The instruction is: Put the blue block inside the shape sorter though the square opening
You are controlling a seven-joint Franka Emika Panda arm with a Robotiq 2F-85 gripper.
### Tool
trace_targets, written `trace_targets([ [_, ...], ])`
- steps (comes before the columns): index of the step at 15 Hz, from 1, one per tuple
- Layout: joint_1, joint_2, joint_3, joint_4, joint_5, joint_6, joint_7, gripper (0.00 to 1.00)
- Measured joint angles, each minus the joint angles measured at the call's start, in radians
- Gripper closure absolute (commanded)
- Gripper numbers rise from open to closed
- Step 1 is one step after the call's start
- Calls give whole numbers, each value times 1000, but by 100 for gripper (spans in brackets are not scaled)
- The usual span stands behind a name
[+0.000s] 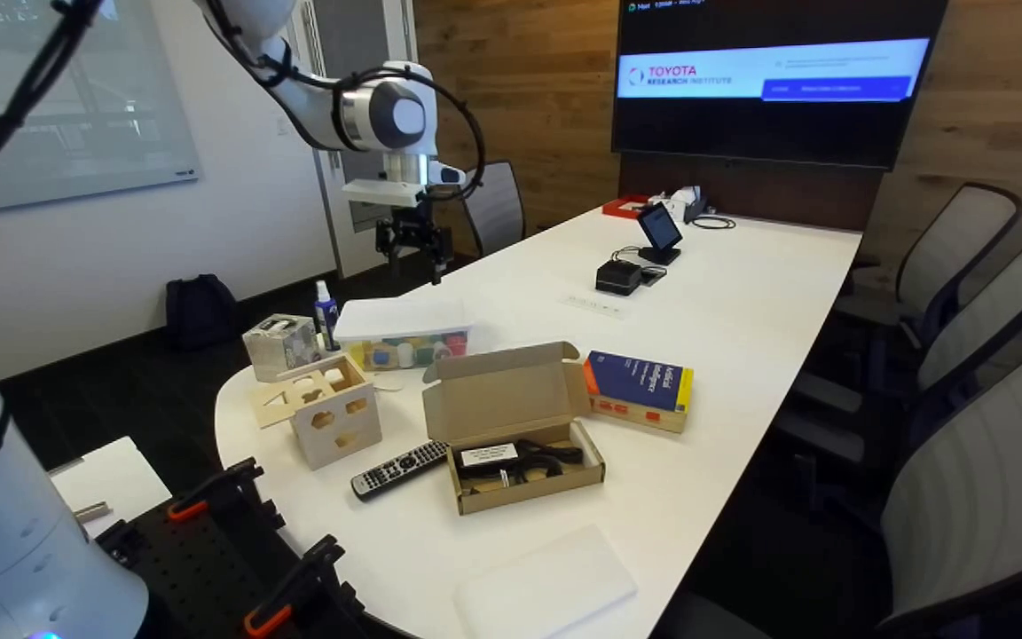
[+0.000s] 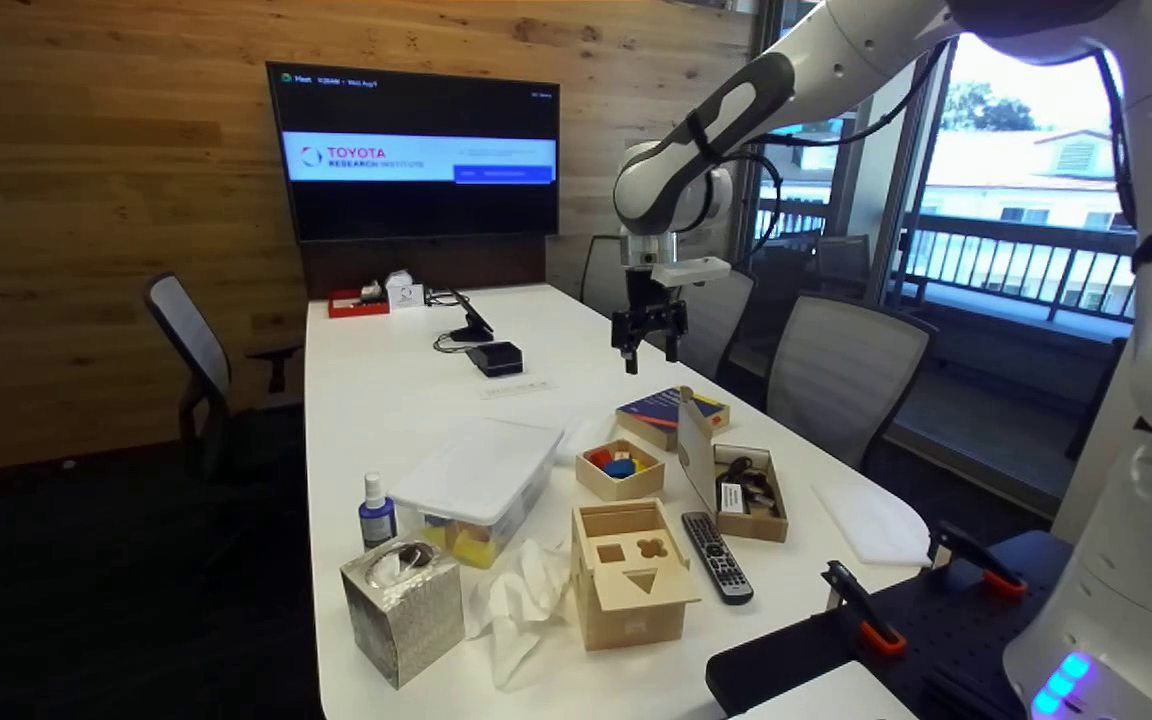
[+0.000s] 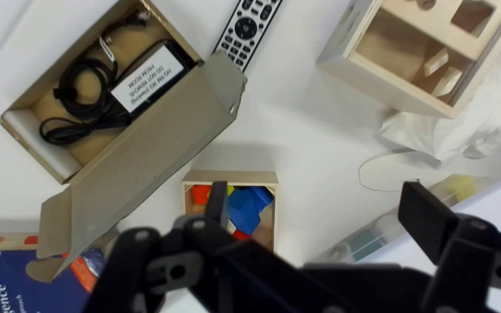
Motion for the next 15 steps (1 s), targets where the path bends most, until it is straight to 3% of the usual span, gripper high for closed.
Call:
trace_targets([
  [8,1,341,-16,253,-11,88,-4,0],
  [15,1,533,-32,414,-11,97,-45,0],
])
